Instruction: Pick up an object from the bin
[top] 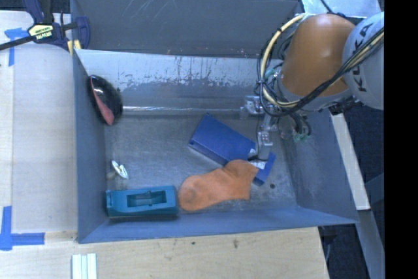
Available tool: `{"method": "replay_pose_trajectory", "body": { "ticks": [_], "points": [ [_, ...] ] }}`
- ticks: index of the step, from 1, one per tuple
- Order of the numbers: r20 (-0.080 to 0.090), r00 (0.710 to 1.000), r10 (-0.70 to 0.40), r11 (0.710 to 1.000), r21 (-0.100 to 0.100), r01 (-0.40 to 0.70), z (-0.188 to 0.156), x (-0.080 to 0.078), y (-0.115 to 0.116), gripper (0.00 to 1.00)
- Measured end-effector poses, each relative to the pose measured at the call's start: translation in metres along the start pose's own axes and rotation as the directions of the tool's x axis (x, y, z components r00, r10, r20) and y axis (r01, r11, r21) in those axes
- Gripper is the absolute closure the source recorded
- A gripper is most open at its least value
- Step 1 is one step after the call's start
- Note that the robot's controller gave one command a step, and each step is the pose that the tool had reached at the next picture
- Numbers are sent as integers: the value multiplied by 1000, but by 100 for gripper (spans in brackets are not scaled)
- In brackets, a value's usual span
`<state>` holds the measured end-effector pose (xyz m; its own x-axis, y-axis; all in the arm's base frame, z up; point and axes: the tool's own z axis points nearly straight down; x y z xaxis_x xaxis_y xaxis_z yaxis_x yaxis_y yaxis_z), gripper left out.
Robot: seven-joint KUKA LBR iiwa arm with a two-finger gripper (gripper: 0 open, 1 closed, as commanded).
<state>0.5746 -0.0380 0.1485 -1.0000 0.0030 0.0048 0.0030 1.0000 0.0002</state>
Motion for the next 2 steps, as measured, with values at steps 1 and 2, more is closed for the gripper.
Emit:
{"method": "replay_pose_trajectory", "body": {
  "ticks": [1, 2],
  "points": [
    [8, 1000, -1, 1000, 1, 1, -5, -2, 0, 0],
    [12, 996, -83, 997, 2, 83, 38, 28, -2, 0]
  ]
}}
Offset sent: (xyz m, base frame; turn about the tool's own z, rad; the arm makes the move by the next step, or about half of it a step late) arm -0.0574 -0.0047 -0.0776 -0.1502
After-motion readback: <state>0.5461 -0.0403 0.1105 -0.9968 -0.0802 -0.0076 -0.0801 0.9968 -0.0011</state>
